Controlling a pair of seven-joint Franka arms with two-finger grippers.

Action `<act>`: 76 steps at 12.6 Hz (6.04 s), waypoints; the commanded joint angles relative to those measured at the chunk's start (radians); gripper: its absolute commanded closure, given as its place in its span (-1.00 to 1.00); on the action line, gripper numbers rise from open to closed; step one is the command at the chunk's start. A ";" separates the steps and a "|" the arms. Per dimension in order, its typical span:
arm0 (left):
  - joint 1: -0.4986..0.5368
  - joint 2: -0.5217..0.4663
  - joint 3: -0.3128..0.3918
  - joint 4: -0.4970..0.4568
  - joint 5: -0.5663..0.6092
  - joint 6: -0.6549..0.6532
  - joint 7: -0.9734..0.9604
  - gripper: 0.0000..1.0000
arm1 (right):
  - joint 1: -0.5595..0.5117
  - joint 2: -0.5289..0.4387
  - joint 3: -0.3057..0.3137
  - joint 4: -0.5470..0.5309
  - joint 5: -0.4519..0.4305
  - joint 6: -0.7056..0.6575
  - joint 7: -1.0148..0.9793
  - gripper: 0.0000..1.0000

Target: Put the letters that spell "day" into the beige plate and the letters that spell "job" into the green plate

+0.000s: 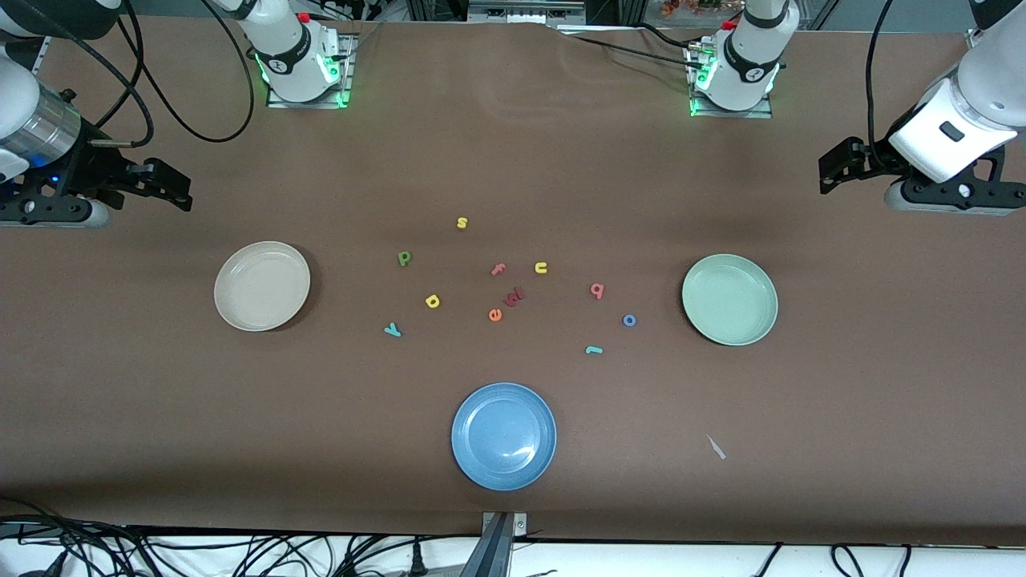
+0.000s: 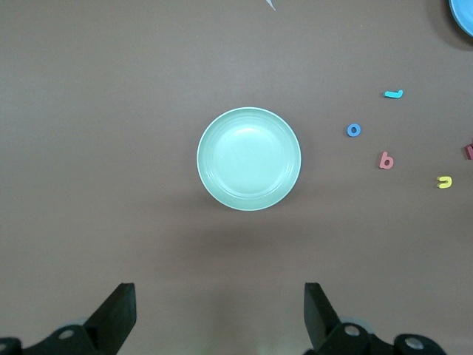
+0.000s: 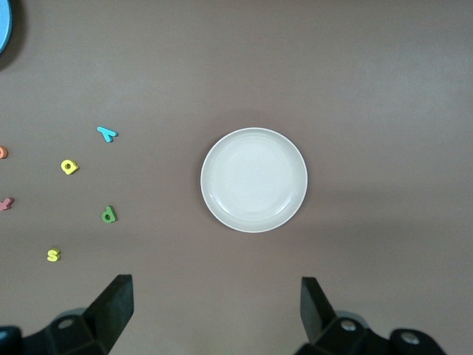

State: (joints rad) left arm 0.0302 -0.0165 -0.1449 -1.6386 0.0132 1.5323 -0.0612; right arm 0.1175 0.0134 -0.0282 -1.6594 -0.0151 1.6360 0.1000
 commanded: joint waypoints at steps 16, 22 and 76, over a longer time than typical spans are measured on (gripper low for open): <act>0.011 0.027 0.070 0.022 -0.022 -0.005 0.141 -1.00 | -0.006 0.005 0.001 0.018 0.004 -0.015 0.004 -1.00; 0.002 0.041 0.085 0.023 -0.018 0.020 0.205 -1.00 | -0.006 0.005 0.001 0.018 0.004 -0.015 0.006 -1.00; -0.213 0.246 0.097 0.135 -0.082 -0.008 0.209 -1.00 | 0.206 0.168 0.067 -0.307 0.072 0.368 0.259 -1.00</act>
State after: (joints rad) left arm -0.1443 0.1308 -0.0517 -1.5766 -0.0263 1.5354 0.1445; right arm 0.3270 0.2071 0.0158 -1.8462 0.0437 1.8729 0.3366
